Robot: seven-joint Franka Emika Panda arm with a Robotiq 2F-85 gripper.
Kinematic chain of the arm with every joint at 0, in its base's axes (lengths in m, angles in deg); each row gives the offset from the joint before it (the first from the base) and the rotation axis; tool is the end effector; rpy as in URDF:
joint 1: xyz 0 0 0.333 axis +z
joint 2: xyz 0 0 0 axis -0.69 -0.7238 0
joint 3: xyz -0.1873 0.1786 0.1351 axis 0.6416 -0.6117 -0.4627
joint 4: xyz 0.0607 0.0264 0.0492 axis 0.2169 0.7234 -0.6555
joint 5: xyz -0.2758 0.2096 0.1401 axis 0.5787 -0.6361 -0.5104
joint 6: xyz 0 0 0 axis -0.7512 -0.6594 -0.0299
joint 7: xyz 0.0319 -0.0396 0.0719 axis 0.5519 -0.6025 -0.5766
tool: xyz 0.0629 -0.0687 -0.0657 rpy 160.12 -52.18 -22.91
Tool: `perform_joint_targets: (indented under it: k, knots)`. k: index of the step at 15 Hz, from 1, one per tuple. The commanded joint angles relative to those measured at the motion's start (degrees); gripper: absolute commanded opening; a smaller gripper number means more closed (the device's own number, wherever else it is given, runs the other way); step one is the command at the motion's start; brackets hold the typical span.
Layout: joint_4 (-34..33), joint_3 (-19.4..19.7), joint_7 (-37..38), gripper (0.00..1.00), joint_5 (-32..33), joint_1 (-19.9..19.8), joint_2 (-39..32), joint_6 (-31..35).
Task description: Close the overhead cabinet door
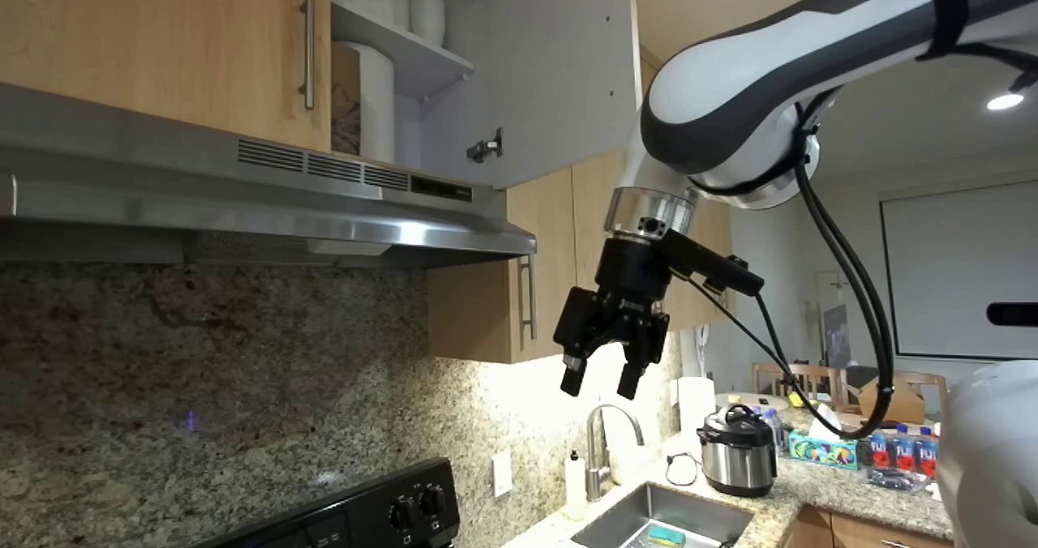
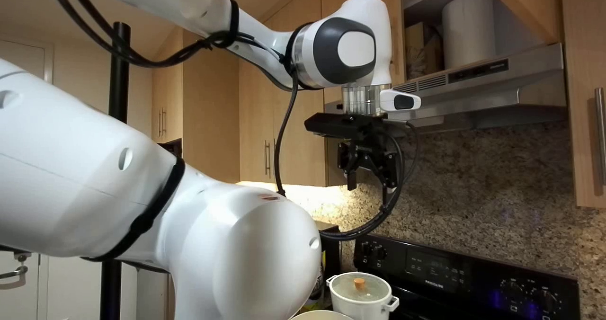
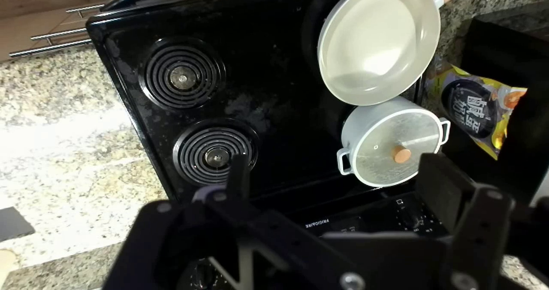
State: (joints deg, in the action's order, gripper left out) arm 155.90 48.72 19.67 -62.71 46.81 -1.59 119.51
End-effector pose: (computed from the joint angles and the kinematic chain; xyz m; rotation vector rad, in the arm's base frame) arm 0.2727 0.0231 0.4811 -2.9042 0.0904 -0.3725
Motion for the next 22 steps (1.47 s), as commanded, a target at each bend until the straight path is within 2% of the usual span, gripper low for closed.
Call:
perform_joint_targets:
  k: [1, 16, 22]
  knots:
    - [-0.2, -0.3, -0.3, 1.00, -0.3, -0.4, -0.1, -0.2]
    - [-1.5, -0.5, 0.6, 1.00, 0.0, -1.2, 0.7, -1.6]
    - [-2.8, -0.7, 0.0, 1.00, 2.5, -2.4, 5.5, -9.7]
